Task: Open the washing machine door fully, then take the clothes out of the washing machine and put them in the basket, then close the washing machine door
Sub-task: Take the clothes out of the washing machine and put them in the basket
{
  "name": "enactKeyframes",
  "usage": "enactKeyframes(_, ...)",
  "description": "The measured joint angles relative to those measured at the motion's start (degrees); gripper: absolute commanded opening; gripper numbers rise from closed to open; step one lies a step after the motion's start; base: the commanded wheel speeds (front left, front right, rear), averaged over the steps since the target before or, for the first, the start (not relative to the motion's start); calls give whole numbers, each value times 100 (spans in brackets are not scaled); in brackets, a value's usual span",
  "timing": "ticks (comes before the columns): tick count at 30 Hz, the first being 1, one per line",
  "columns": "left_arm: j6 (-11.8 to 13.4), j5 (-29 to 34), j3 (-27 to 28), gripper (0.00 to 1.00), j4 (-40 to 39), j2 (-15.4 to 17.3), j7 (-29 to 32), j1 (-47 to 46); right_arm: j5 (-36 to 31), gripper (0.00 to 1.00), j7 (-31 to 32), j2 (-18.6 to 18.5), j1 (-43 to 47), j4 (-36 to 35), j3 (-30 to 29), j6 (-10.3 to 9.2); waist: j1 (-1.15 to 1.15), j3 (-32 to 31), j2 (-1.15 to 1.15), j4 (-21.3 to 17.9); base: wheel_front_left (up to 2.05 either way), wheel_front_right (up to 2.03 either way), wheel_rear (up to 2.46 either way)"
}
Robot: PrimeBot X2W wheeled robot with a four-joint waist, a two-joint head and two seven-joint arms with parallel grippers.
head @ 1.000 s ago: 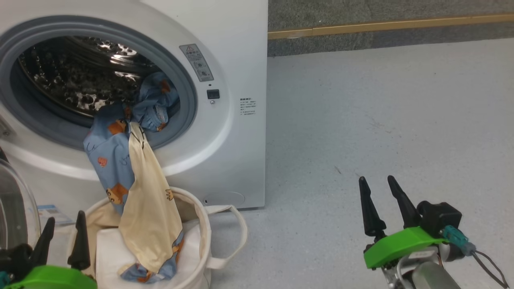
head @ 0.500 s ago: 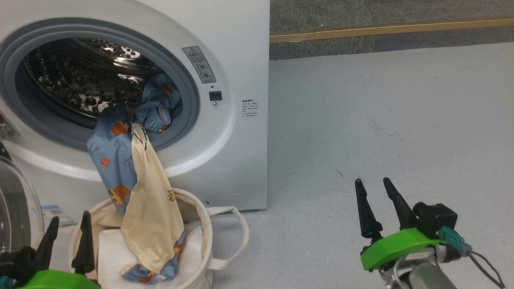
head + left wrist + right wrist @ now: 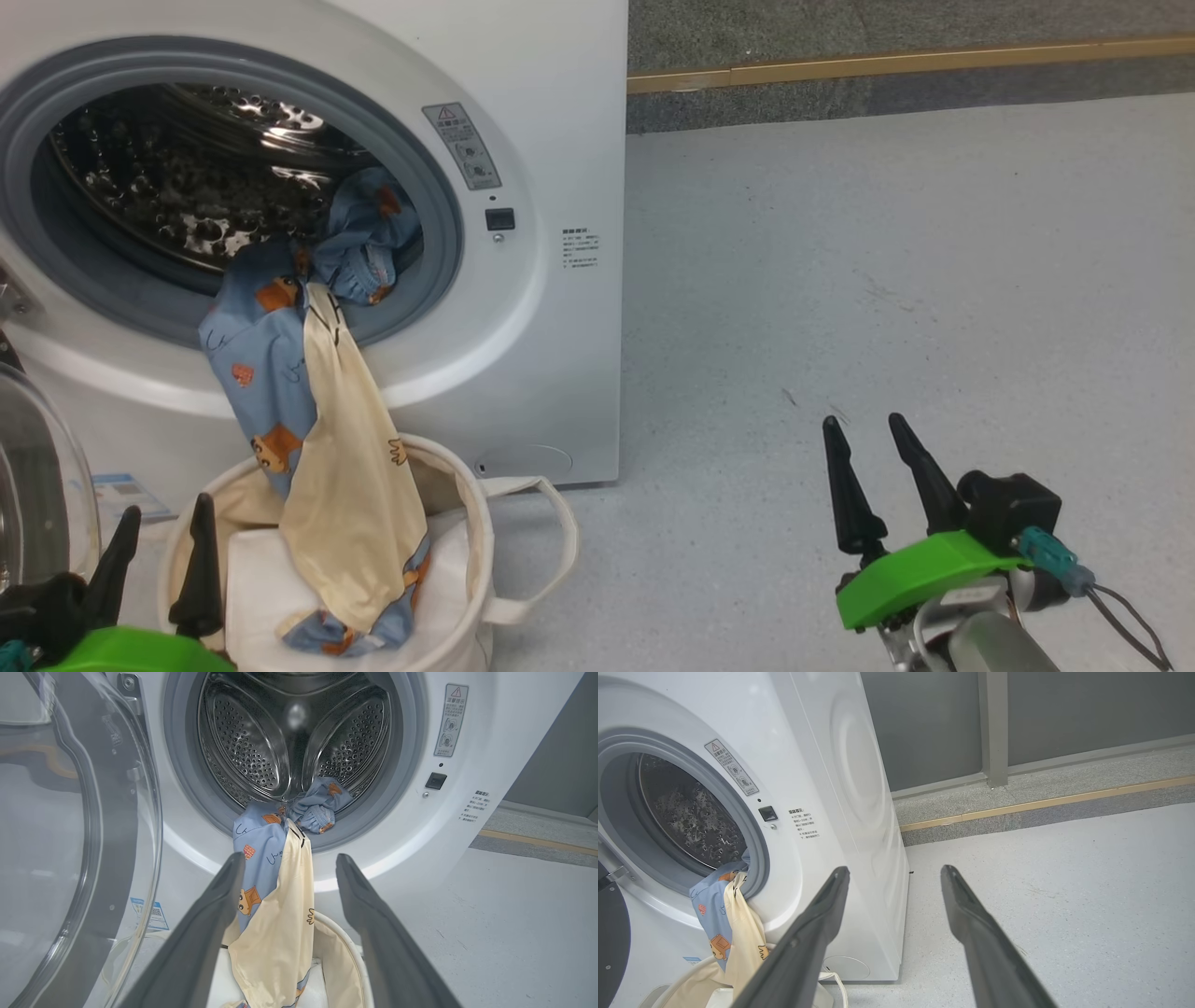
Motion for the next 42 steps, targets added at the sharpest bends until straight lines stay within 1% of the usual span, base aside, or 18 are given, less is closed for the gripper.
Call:
enactKeyframes(3,-1,-110,2,100,-1,-2,45,-4,0,100,0,9,-1,0,0,0,0,11,0,-6,0,0,0)
enactKeyframes(7,0,-109,-4,100,-5,2,46,-4,0,100,0,46,-1,0,0,0,0,29,0,-10,0,0,0)
enactKeyframes(8,45,-109,-13,100,-14,7,51,-4,-1,100,0,52,-1,0,0,0,0,38,0,-10,0,0,0)
enactKeyframes(14,53,-109,-19,100,-68,16,52,-3,-1,100,0,54,-1,-3,-2,0,0,62,0,-10,0,0,0)
enactKeyframes(22,149,-108,-40,100,-105,47,71,-3,-1,100,0,54,-1,-7,-4,0,0,115,0,-27,0,0,0)
enactKeyframes(26,151,-109,-52,100,-140,51,77,-3,-1,100,0,54,-1,-8,-10,0,0,151,0,-43,0,0,0)
enactKeyframes(30,201,-108,-113,100,-163,68,197,-72,-1,100,0,54,-3,-66,-56,0,0,267,0,-37,0,0,0)
enactKeyframes(32,244,-108,-164,100,-156,68,320,-271,-8,100,0,54,-13,-118,-115,0,0,360,0,-10,0,0,0)
enactKeyframes(34,235,-108,-259,100,-75,68,538,-625,-36,100,0,54,-22,-160,-145,0,0,478,0,24,0,0,0)
enactKeyframes(35,235,-108,-259,100,-75,68,538,-625,-36,100,0,54,-22,-160,-145,0,0,478,0,24,0,0,0)
enactKeyframes(36,187,-46,-407,100,105,93,724,-1083,-55,100,0,56,-60,-185,-143,0,0,625,0,53,0,0,0)
enactKeyframes(42,-156,180,-829,100,1166,187,1302,-2746,-153,100,0,80,-452,-324,-145,0,0,1186,0,81,0,0,0)
